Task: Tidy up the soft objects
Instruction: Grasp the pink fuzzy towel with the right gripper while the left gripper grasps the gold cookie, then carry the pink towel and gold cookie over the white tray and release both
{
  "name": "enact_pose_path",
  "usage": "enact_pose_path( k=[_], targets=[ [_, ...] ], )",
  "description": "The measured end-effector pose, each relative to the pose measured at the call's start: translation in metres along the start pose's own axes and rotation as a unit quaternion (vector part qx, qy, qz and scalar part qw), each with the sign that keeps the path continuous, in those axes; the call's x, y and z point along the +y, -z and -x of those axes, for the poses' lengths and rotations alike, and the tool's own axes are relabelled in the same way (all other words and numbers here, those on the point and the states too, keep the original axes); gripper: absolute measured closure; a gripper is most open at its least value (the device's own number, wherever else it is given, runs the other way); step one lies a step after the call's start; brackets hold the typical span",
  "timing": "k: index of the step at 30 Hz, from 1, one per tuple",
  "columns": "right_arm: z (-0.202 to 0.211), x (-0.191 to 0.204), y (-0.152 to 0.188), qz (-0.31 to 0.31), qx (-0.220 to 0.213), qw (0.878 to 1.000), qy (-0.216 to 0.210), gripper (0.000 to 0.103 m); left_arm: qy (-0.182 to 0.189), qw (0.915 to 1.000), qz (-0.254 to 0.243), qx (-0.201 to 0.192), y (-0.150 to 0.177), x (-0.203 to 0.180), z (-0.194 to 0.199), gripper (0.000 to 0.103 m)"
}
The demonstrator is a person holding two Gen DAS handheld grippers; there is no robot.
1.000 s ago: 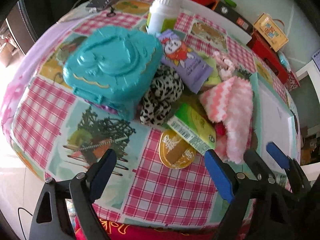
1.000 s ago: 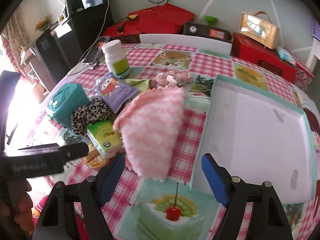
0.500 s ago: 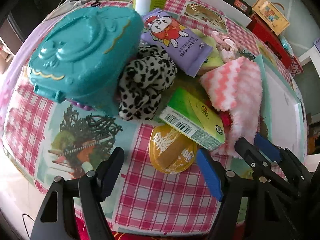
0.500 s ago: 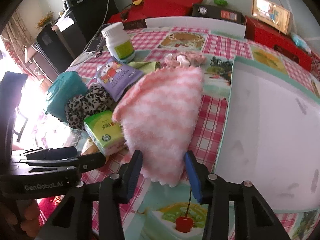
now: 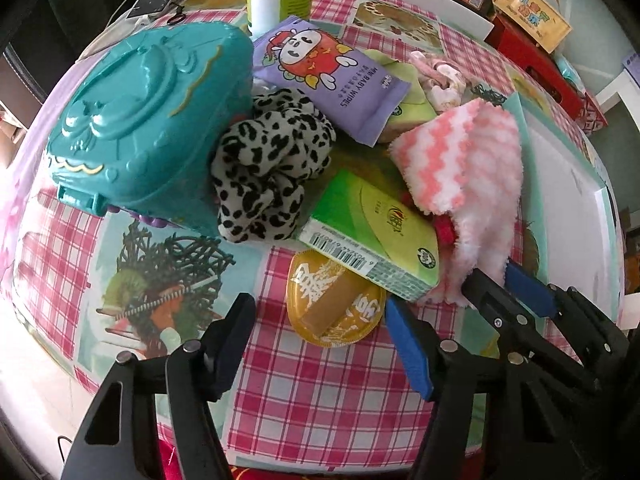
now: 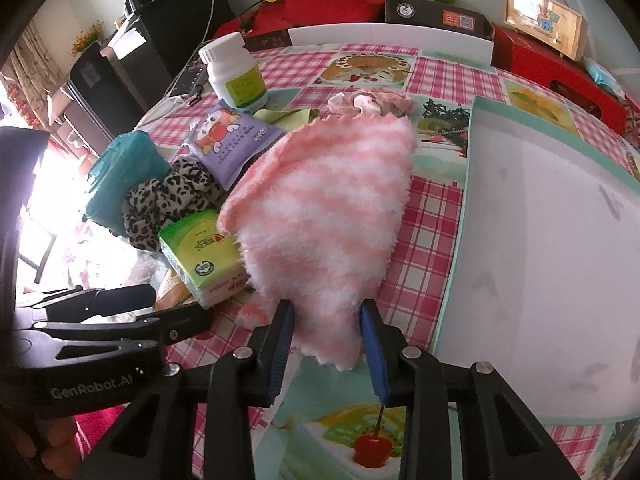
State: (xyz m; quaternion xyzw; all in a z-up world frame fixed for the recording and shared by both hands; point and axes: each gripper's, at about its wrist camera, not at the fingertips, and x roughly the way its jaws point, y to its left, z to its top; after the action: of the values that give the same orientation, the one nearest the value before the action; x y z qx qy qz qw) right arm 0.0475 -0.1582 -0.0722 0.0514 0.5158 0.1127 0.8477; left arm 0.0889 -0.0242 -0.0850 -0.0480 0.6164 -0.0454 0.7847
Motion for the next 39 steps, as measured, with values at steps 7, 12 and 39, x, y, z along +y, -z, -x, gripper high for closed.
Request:
enact_pose_path(
  k=[7, 12, 39],
  targets=[
    [0.001, -0.002, 0.001, -0.007, -0.002, 1.0, -0.003, 0.068, -0.005, 0.9999, -0.013, 0.003, -0.003, -0.01, -0.003, 0.035],
    [0.003, -0.004, 0.001, -0.014, -0.005, 1.0, -0.009, 0.07, -0.008, 0.9996, -0.025, 0.005, 0.002, -0.018, -0.001, 0.035],
    [0.019, -0.004, 0.004, -0.019, -0.029, 0.999, -0.022, 0.095, 0.01, 0.9999, -0.011, -0.006, 0.017, 0.008, 0.013, 0.054]
  ],
)
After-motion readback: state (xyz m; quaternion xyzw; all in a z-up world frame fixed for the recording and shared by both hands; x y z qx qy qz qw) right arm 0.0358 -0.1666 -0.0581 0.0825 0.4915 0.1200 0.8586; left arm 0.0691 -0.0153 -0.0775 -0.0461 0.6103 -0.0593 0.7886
